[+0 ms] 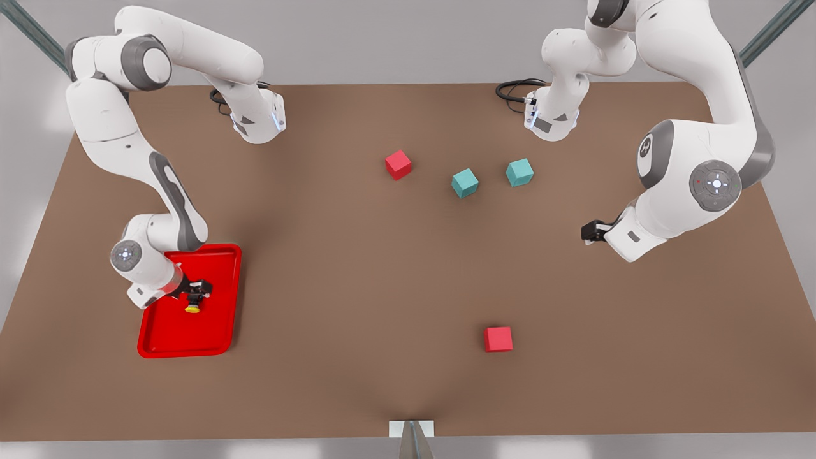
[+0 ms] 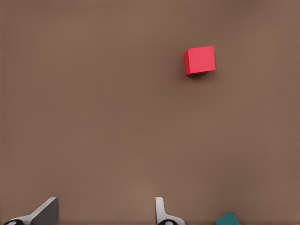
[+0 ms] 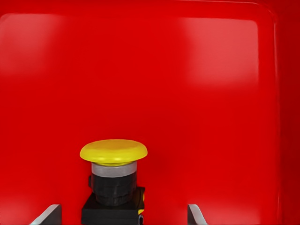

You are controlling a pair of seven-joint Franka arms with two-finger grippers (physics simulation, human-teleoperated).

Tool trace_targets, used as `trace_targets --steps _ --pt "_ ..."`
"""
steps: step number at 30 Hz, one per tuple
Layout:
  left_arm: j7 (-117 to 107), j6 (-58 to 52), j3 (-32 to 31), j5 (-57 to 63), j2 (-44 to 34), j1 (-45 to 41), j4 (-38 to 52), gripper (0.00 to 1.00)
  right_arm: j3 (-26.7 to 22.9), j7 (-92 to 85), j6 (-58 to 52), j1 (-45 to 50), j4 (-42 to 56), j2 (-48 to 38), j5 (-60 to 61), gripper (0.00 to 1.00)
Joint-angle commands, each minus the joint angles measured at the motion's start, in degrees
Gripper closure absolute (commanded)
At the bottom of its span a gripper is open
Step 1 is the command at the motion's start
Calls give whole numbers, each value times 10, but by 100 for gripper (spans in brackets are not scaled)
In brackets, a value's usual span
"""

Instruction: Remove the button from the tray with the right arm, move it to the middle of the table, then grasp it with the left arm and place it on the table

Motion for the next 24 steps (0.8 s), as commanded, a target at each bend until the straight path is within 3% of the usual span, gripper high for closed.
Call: trace_targets --steps 1,10,13,16,18,20,24 --pt "-1 0 0 0 -1 0 0 0 0 -40 33 -1 1 6 3 0" --pt "-1 -1 0 0 0 -1 0 0 2 -30 33 -1 -2 4 3 2" --pt "-1 -1 0 0 0 -1 0 0 4 -30 30 -2 -3 3 3 12" --pt "-2 -1 0 0 0 -1 0 0 4 -30 29 -1 -4 3 3 32" --pt "-2 -1 0 0 0 -1 0 0 4 -21 20 1 -3 2 3 54" --pt "-2 -1 0 0 0 -1 0 0 4 -18 9 2 -3 0 3 60" --pt "-4 -1 -1 0 0 -3 0 0 4 -21 3 5 0 0 3 61"
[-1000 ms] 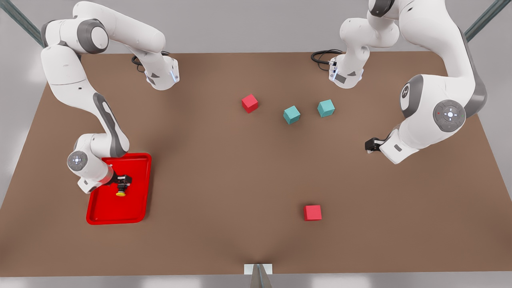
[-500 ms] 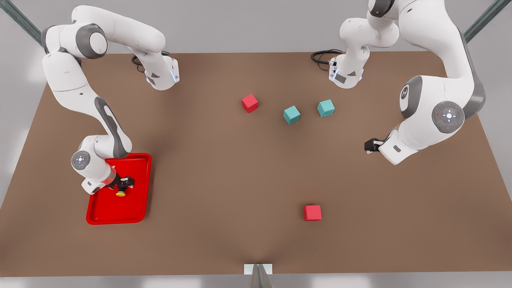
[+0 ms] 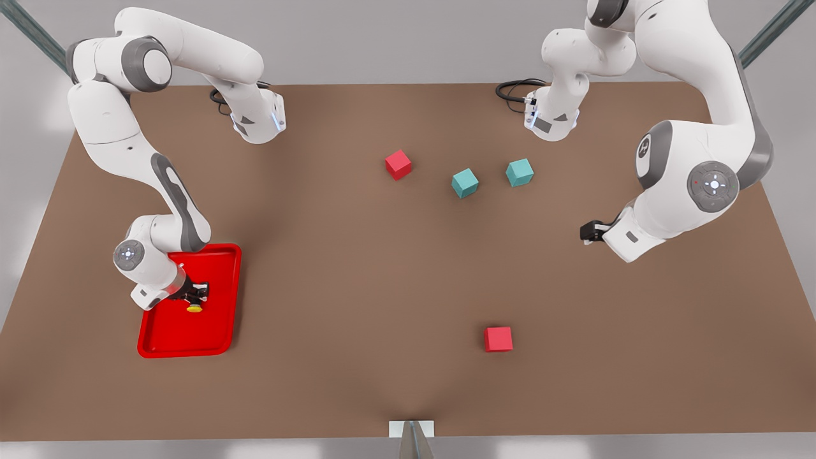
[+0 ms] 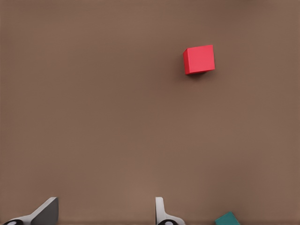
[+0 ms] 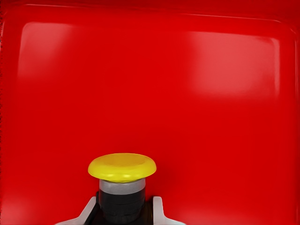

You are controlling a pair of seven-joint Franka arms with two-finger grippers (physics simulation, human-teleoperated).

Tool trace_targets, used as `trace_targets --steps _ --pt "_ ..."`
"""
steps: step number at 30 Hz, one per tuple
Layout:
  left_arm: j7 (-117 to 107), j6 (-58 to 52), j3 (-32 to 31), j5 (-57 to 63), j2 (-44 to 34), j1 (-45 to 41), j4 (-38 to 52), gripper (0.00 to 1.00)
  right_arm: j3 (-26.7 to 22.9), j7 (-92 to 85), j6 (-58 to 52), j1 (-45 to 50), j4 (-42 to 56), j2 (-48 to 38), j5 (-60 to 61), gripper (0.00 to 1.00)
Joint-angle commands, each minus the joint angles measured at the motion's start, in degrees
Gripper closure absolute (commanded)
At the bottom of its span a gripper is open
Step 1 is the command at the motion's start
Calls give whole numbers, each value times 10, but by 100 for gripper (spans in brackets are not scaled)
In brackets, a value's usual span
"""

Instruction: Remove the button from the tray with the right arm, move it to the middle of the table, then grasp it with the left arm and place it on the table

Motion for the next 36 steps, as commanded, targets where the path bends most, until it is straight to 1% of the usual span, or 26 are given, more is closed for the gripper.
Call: trace_targets --steps 1,3,5,6,7,10,11,13,15,17,18,19,20,22,25,28,29,31,32,33,36 --pt "-2 0 1 0 -1 -1 0 0 1 7 -24 4 3 -1 -6 60" --pt "-2 0 0 0 -1 -1 0 0 10 7 -41 4 7 -13 -7 60" --pt "-2 0 1 0 -1 -1 0 0 40 9 -104 -3 42 -23 -6 60" --pt "-2 0 1 0 -1 -1 0 0 49 20 -118 0 55 -22 -6 59" --pt "-3 0 0 0 -1 -1 0 0 69 32 -142 -1 70 -22 -6 59" --pt "-3 0 1 0 -1 -1 0 0 109 118 -167 22 76 -26 -7 59" --pt "-3 0 1 0 0 -1 0 0 111 140 -169 43 78 -26 -5 59" --pt "-3 0 1 0 2 -1 0 0 111 207 -228 97 134 -24 -5 59" --pt "-3 -1 1 0 2 -2 0 0 111 289 -246 142 143 -24 -5 59" --pt "-3 -1 1 0 2 -2 0 0 110 370 -284 201 186 -21 -4 58" --pt "-3 -1 0 0 2 -2 0 0 110 398 -285 221 194 -19 29 58" --pt "-3 -1 1 0 2 -2 0 0 108 434 -285 252 203 -18 36 58" --pt "-3 0 0 0 2 -2 0 0 108 479 -319 271 243 0 38 58" --pt "-3 0 0 0 3 -2 0 0 108 552 -319 318 269 29 33 58" --pt "-3 1 0 0 4 -2 0 0 106 648 -319 384 360 90 34 56" --pt "-3 1 0 0 4 -2 0 0 104 699 -299 414 377 107 33 56" --pt "-3 1 0 0 4 -2 0 0 102 724 -299 431 396 118 33 56" --pt "-3 1 0 1 4 -2 0 0 75 771 -315 478 440 140 54 56" --pt "-3 1 0 1 4 -2 0 0 14 776 -340 537 490 160 108 56" --pt "-3 1 0 1 7 -2 0 0 -36 778 -353 583 538 185 154 56" --pt "-3 5 0 1 8 -2 0 0 -44 849 -347 629 615 248 174 56"
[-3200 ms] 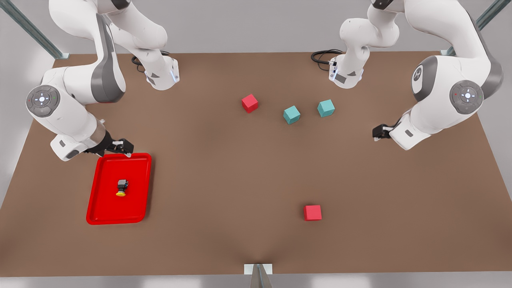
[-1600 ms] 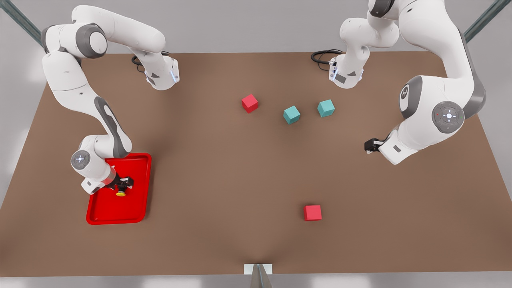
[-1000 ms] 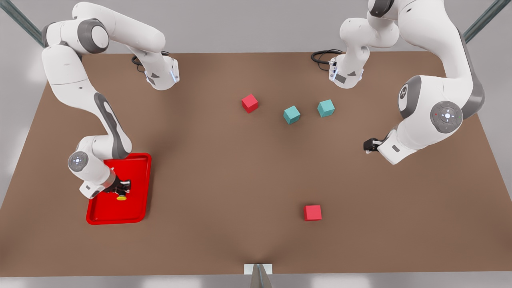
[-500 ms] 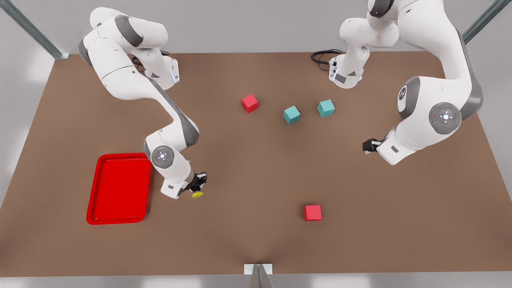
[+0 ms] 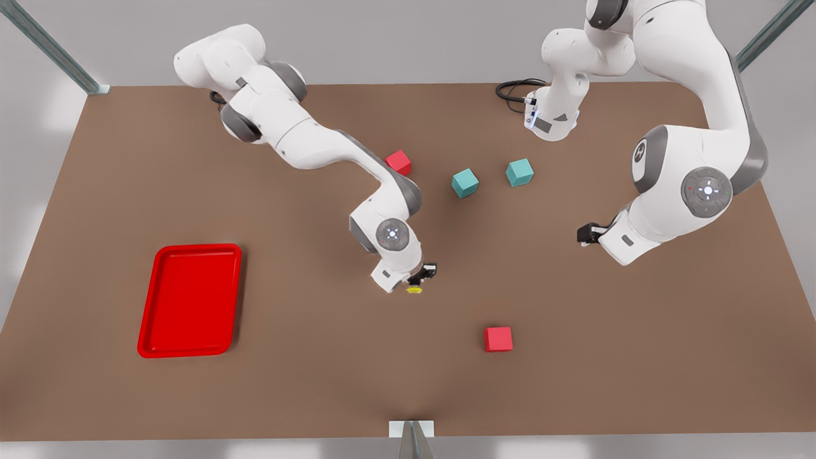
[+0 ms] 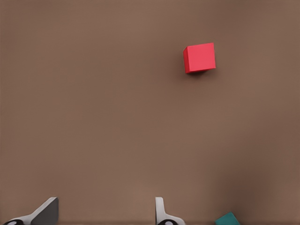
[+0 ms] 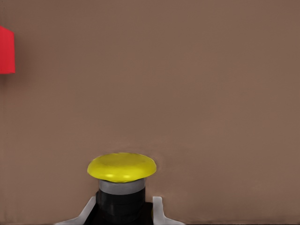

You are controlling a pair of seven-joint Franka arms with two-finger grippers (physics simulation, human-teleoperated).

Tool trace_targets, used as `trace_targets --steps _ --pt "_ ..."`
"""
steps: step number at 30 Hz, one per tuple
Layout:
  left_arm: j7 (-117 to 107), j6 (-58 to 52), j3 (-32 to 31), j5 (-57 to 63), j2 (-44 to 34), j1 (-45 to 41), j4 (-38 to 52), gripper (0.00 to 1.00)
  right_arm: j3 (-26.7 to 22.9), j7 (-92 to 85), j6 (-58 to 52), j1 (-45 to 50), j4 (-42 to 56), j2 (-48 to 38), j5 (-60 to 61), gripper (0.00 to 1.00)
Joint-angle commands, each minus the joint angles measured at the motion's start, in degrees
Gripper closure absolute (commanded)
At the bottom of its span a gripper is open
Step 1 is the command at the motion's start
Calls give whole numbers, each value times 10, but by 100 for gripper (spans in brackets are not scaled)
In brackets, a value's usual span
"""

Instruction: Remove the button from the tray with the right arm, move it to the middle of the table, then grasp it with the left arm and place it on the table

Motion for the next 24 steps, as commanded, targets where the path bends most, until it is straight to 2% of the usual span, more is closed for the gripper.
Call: trace_targets --steps 1,4,10,14,15,16,17,24 --pt "-1 3 0 0 0 0 0 0 -5 378 -15 25 30 28 34 56" --pt "-1 7 0 0 3 0 0 0 -5 398 39 50 34 56 35 56" --pt "-1 7 0 0 3 0 0 0 -5 404 69 68 53 88 35 56" --pt "-1 6 1 0 3 0 0 0 -5 318 70 70 53 96 35 57" --pt "-1 6 0 0 3 0 0 0 -6 296 70 73 53 97 35 55" --pt "-1 6 0 0 3 0 0 0 -6 293 73 74 53 100 34 19" --pt "-1 6 0 0 3 0 0 0 -6 293 74 74 53 100 34 0" --pt "-2 8 0 3 9 -9 0 0 -9 269 99 54 47 83 32 0"
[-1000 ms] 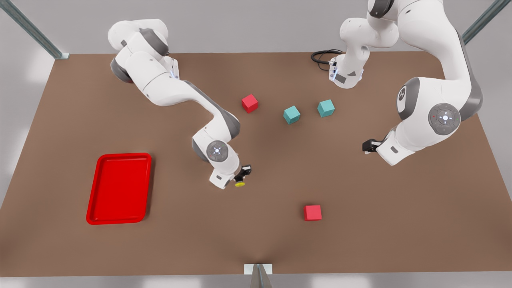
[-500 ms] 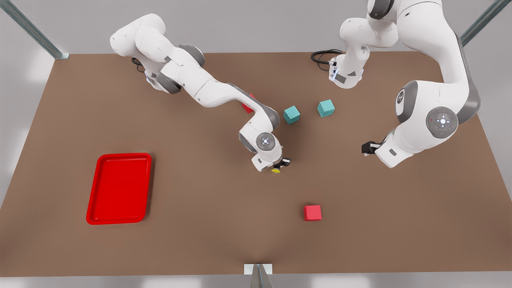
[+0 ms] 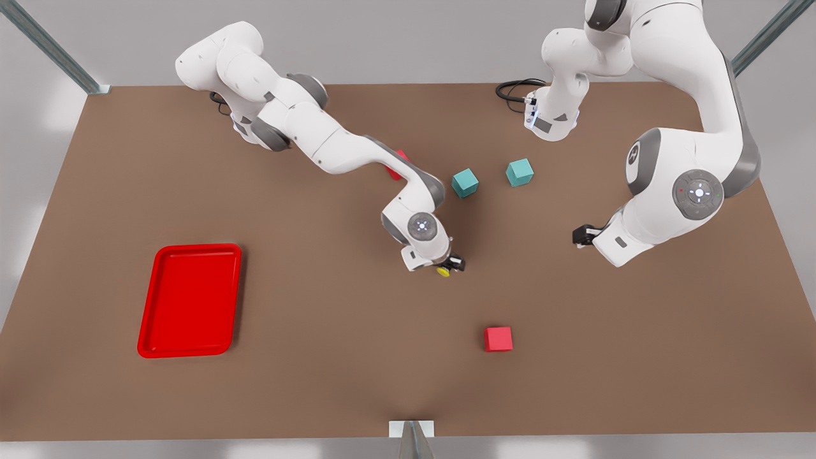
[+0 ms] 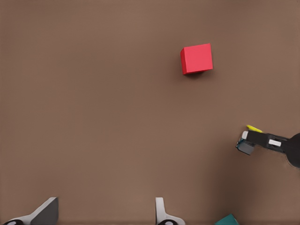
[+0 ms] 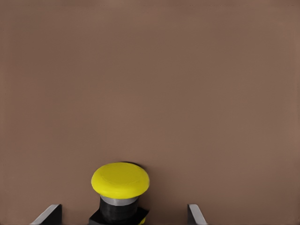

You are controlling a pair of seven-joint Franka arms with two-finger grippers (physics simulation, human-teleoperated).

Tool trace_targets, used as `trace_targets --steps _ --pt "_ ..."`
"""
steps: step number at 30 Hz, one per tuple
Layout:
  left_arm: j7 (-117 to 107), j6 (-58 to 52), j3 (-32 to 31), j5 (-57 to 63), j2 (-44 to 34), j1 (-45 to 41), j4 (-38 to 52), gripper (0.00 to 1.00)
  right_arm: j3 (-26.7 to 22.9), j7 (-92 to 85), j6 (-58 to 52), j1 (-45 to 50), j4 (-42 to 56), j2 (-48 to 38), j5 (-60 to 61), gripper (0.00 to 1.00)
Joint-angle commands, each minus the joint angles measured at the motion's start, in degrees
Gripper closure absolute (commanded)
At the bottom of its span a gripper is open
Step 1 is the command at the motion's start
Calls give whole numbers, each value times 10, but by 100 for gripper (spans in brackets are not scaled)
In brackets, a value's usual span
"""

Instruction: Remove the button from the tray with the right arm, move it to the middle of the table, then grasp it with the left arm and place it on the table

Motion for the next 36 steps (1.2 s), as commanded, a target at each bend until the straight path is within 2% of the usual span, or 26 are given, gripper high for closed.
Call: trace_targets --steps 1,2,4,5,6,7,8,9,10,11,12,13,14,16,18,20,29,36 --pt "-3 0 0 -1 11 -14 0 0 1 31 21 -7 -3 -16 -2 0" --pt "-22 1 0 -3 38 -47 0 0 2 27 17 -25 -4 -39 -1 0" --pt "-70 6 -2 -6 68 -104 2 0 5 -100 -105 -92 -15 -139 1 0" --pt "-77 19 -2 -34 91 -138 2 0 7 -208 -188 -148 -14 -179 3 0" --pt "-77 42 -2 -45 112 -149 2 0 7 -402 -283 -230 -13 -208 0 0" --pt "-76 70 -4 -64 125 -149 2 0 6 -558 -306 -291 -13 -234 -1 0" --pt "-69 107 -12 -82 142 -151 2 0 5 -603 -362 -344 -14 -283 -3 0" --pt "-69 150 -34 -78 163 -152 1 0 4 -634 -416 -355 -16 -329 -85 0" --pt "-69 192 -37 -79 183 -171 1 0 7 -662 -442 -385 -62 -372 -97 0" --pt "-68 222 -38 -79 201 -173 1 0 8 -663 -414 -416 -198 -451 -96 0" --pt "-36 254 -45 -80 215 -175 -7 0 20 -689 -282 -467 -377 -554 -73 0" --pt "11 309 -46 -83 219 -175 -35 0 23 -689 -221 -503 -480 -618 -32 0" --pt "38 342 -52 -84 228 -175 -52 0 23 -683 -223 -509 -480 -624 -29 0" --pt "113 353 -53 -85 234 -175 -60 0 23 -671 -225 -507 -404 -616 -34 0" --pt "113 427 -53 -85 235 -182 -96 0 22 -670 -224 -507 -400 -615 -36 0" --pt "113 446 -54 -84 237 -186 -108 0 22 -670 -224 -509 -393 -613 -31 0" --pt "133 442 -60 -80 244 -204 -155 0 19 -673 -222 -510 -378 -606 -37 0" --pt "88 451 -53 -79 246 -225 -158 0 23 -669 -218 -460 -376 -594 -55 0"
